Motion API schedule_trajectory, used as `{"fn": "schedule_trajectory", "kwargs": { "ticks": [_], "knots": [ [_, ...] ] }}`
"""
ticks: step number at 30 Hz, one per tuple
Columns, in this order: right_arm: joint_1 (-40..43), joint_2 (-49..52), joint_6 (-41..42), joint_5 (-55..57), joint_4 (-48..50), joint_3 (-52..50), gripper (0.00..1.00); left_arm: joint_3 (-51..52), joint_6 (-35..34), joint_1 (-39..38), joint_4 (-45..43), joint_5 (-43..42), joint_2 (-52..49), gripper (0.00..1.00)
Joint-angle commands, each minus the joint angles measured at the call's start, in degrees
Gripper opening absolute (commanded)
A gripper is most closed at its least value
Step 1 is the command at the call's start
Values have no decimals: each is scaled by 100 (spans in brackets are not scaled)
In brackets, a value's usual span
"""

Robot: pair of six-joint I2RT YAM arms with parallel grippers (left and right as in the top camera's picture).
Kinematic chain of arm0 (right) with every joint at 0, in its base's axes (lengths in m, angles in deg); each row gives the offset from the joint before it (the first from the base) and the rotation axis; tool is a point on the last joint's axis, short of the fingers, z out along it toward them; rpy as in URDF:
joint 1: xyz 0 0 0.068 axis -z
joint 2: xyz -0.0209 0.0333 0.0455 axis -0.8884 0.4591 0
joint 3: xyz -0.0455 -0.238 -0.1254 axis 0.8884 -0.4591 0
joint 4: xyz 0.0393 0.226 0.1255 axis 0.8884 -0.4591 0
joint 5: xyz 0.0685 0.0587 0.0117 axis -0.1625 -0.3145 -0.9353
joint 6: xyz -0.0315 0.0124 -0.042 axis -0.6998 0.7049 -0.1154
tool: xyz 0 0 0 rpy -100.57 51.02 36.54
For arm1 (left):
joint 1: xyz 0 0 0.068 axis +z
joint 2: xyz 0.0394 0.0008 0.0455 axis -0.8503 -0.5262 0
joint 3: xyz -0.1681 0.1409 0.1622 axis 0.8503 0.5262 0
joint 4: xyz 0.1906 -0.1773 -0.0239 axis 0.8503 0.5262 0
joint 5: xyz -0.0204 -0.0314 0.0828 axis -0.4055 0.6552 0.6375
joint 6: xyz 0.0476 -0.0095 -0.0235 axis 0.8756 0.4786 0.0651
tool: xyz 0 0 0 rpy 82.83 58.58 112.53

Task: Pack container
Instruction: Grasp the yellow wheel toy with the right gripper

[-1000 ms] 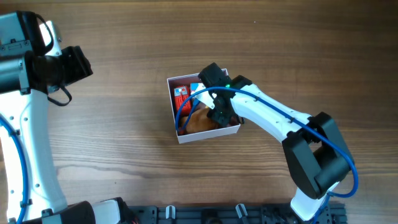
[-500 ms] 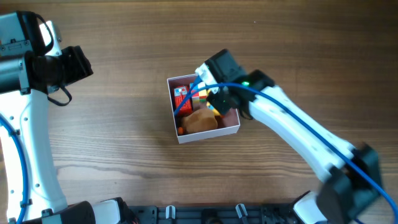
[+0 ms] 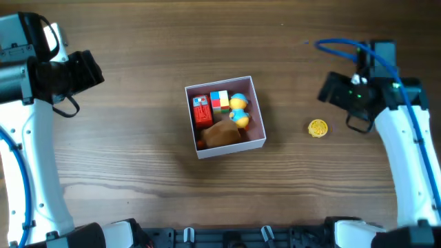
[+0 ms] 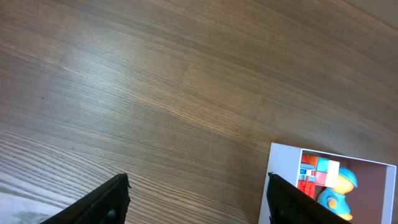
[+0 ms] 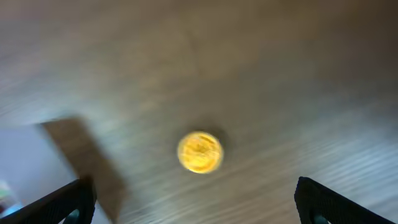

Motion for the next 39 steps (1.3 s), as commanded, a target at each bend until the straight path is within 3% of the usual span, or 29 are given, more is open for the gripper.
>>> {"fn": "schedule_trajectory", "kwargs": {
  "ticks": [1,5,18,21,23,27,37,39],
  "knots": [
    [212,420,247,-308,354,-800,100,22,28,15,-22,-90,-44,75],
    [212,1123,192,-345,1016,-1427,100,22,28,15,-20,-90,-44,83],
    [201,2199,-50,-470,1419,-1443,99,22,28,15,-22,-90,-55,84],
    [201,2197,-50,-553,1419,-1443,91,22,28,15,-22,-90,-55,84],
    [201,2197,-50,-568,1419,-1443,76,22,28,15,-22,-90,-55,84],
    [201,2197,-50,-568,1419,-1443,60,22,28,15,-22,-90,-55,84],
    [201,2199,-52,-568,1416,-1443,46,22,28,15,-22,-90,-55,84],
    [201,2197,-50,-568,1416,-1443,38,22,28,15,-22,-90,-55,84]
  ]
}}
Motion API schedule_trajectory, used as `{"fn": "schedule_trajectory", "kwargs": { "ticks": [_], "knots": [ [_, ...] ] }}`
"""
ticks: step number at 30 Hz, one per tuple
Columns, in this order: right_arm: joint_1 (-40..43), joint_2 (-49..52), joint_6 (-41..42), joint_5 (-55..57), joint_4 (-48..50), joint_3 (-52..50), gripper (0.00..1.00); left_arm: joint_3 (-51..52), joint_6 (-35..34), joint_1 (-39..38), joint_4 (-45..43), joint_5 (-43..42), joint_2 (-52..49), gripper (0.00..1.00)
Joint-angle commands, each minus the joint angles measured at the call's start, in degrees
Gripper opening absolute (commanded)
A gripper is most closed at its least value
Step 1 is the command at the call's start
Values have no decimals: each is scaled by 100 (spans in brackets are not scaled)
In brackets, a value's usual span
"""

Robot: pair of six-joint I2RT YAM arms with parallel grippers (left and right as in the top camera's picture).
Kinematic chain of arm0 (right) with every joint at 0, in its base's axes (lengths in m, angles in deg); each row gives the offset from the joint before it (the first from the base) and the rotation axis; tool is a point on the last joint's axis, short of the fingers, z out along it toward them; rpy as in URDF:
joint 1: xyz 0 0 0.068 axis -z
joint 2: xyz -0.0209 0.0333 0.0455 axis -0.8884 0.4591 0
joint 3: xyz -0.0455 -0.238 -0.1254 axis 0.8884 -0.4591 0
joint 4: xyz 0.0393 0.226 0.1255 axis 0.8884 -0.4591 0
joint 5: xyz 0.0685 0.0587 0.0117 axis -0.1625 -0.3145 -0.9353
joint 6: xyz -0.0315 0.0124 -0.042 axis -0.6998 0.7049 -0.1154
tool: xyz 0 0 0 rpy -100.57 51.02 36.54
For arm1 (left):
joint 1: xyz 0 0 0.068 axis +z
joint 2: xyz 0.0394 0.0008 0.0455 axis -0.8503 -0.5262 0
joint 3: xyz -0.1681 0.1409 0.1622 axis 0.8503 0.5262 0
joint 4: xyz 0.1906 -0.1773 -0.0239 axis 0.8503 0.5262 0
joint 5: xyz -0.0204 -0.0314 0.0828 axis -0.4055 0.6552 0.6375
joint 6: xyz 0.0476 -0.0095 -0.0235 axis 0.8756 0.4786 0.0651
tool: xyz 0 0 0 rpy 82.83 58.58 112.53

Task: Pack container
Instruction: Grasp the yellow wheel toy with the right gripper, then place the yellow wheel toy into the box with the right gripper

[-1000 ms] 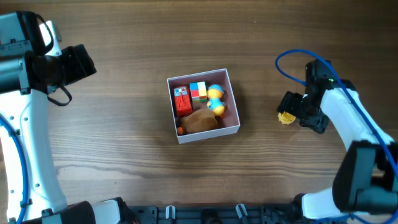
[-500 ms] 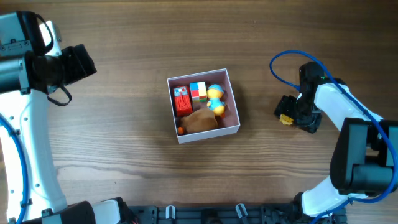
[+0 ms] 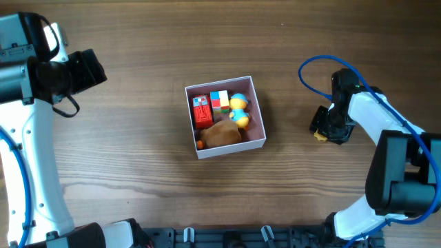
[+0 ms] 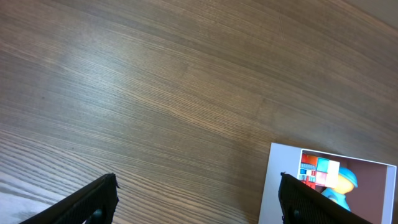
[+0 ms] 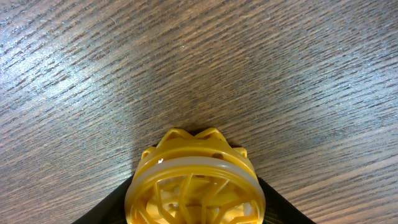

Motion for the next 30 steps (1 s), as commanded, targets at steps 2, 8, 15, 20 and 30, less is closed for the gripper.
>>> {"fn": "schedule_trajectory", "kwargs": {
  "ticks": [2,8,15,20,30],
  "knots": [
    [-13,114,2,-9,13,-33,33,22,28,15,-22,-90,-55,84],
    [-28,-24,-315,-31,-83,192,4,22,28,15,-37,-90,-55,85],
    [-1329,-1224,-1589,-245,-769,1401,4,22,28,15,-39,-90,-55,85],
    [-3316,-1705,-2439,-243,-450,1513,4,22,26,15,-35,-90,-55,86],
    [-3978,-468,-2540,-262,-437,1355,7,22,26,15,-17,-90,-55,85]
  ]
}}
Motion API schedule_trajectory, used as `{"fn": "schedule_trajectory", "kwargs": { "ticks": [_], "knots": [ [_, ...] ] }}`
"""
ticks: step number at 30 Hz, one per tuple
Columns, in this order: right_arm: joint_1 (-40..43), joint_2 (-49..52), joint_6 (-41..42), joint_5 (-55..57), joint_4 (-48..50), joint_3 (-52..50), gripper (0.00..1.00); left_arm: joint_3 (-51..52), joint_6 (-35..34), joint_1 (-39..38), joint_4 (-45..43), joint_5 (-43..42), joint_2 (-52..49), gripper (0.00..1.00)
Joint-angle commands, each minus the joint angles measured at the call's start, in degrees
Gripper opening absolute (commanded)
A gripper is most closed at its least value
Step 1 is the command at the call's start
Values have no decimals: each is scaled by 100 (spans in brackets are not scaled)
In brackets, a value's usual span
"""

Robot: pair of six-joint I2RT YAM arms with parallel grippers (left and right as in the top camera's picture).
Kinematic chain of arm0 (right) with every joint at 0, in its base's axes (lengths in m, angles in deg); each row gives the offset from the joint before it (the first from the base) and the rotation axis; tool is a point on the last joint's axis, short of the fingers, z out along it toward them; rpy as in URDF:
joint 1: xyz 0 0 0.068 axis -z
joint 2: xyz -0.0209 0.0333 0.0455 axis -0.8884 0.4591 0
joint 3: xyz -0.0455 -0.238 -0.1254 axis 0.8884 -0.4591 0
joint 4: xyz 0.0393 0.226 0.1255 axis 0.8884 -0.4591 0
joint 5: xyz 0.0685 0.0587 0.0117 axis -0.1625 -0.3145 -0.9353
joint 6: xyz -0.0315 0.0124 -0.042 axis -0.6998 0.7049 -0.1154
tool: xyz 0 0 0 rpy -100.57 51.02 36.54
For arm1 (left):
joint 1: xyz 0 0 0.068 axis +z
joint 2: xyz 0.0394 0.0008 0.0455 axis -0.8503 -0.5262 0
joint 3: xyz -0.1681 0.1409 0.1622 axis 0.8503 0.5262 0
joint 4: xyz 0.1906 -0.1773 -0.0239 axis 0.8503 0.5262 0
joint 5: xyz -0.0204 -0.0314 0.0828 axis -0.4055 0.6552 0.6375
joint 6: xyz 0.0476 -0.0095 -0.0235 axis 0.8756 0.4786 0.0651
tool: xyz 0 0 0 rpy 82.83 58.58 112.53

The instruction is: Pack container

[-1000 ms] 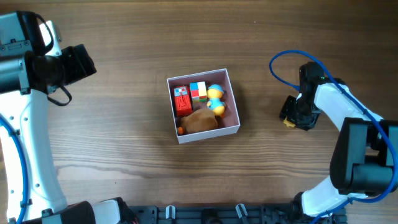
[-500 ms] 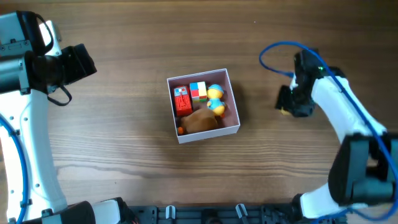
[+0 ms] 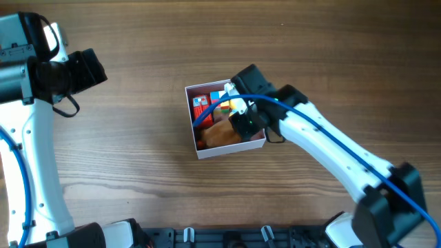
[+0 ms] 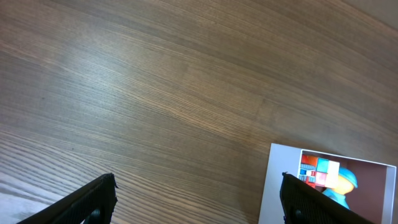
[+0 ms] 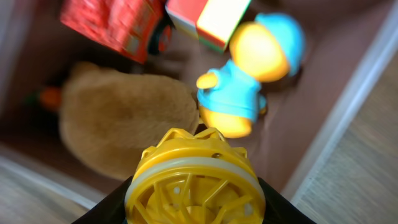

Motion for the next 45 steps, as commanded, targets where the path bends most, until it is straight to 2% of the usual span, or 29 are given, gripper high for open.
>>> {"fn": "schedule_trajectory", "kwargs": {
  "ticks": [1,4,7,8,13,16,19,22,25,27,29,30,32,37,39,45],
  "knots": [
    [24,433,-9,-7,7,-68,8,22,26,15,-7,-90,-55,86],
    [35,546,-7,-4,17,-68,14,22,26,15,-7,-90,-55,86],
    [48,549,-9,15,46,-68,41,22,28,15,-7,-90,-55,85],
    [59,549,-7,50,50,-68,44,22,28,15,-7,-90,-55,85],
    [61,468,-9,164,-26,44,53,22,28,15,-9,-90,-55,86],
    [61,367,-11,162,-76,181,67,22,26,15,-7,-90,-55,86],
    [61,273,-28,168,-269,404,68,22,28,15,-7,-90,-55,86],
    [61,105,-2,205,-476,713,66,22,28,15,-7,-90,-55,86],
    [157,-321,778,973,-516,1073,66,22,28,15,-7,-87,-55,86],
    [529,-629,1397,1202,-568,1156,62,22,28,15,-9,-90,-55,86],
    [1003,-699,1727,1198,-807,1154,48,22,28,15,-7,-90,-55,86],
    [1158,-678,1814,1196,-914,1147,37,22,28,15,-7,-90,-55,86],
    [1674,-575,1812,782,-1110,931,7,22,26,15,-7,-90,-55,86],
    [1845,-520,1714,61,-704,-81,6,22,26,15,-7,-90,-55,86],
    [1836,-509,1394,-507,-415,-538,6,22,26,15,-9,-90,-55,86],
    [1790,-509,697,-1364,-240,-896,8,22,26,15,-9,-90,-55,86]
  ]
}}
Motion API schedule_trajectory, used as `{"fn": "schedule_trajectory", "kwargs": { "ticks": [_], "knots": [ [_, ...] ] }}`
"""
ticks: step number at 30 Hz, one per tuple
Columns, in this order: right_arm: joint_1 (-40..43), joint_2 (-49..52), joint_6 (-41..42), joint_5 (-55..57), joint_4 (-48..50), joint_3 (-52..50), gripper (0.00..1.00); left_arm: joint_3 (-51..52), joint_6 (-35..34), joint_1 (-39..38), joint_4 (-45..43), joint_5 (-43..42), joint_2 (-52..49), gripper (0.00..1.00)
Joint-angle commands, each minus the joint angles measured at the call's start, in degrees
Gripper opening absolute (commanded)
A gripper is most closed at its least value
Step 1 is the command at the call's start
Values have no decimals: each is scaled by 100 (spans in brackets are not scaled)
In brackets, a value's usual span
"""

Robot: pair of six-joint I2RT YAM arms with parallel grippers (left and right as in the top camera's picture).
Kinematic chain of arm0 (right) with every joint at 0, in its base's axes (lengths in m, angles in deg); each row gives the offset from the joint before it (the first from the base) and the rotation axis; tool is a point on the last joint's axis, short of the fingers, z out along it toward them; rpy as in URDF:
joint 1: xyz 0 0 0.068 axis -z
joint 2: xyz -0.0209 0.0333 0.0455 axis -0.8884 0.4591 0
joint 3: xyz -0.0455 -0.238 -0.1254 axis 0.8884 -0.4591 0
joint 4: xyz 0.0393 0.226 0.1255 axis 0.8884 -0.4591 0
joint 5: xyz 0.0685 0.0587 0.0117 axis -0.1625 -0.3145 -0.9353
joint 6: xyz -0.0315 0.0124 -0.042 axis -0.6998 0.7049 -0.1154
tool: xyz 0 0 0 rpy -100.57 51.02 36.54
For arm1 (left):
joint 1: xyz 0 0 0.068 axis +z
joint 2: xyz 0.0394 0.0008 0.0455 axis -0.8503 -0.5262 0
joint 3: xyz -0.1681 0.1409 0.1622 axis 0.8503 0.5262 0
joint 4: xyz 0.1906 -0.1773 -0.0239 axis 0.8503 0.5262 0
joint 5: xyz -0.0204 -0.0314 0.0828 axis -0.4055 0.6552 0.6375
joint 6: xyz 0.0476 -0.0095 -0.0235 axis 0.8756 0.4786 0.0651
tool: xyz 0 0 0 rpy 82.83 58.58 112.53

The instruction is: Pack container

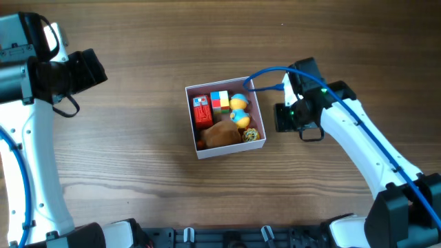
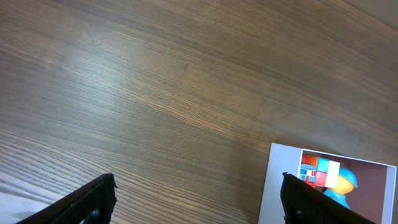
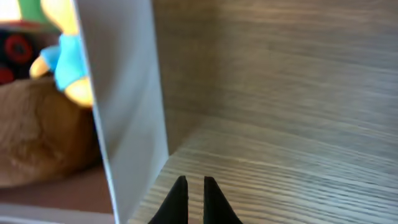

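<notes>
The white box [image 1: 231, 150] stands mid-table and holds a red toy [image 1: 201, 110], a coloured cube [image 1: 219, 100], a blue-and-yellow figure [image 1: 239, 109], a brown plush [image 1: 220, 133] and the yellow wheel [image 1: 251, 134] in its near right corner. My right gripper [image 1: 279, 118] sits just outside the box's right wall [image 3: 124, 93]. Its fingers [image 3: 194, 186] are almost together with nothing between them. My left gripper [image 1: 86, 69] hangs far to the left, open [image 2: 198, 202] and empty, with the box corner [image 2: 283, 180] at the edge of its view.
Bare wooden tabletop [image 1: 138, 41] surrounds the box. The right arm's blue cable [image 1: 265, 72] loops above the box's right corner. The arm bases stand along the near edge.
The right gripper held the yellow wheel over the box. Now the wheel lies in the box's near right corner. The gripper is outside the right wall, shut and empty. The left arm is unchanged.
The yellow wheel lay on the table right of the box, with the right gripper open above it. Then the gripper was down at the wheel. Then it held the wheel over the box. Now the wheel lies inside and the gripper is out.
</notes>
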Motion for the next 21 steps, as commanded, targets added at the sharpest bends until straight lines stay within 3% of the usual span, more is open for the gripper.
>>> {"fn": "schedule_trajectory", "kwargs": {
  "ticks": [1,21],
  "knots": [
    [-96,44,-625,-905,-11,-85,8,22,28,15,-15,-92,-55,86],
    [-203,337,-581,-671,-44,-87,9,22,26,15,-13,-92,-55,86]
  ]
}}
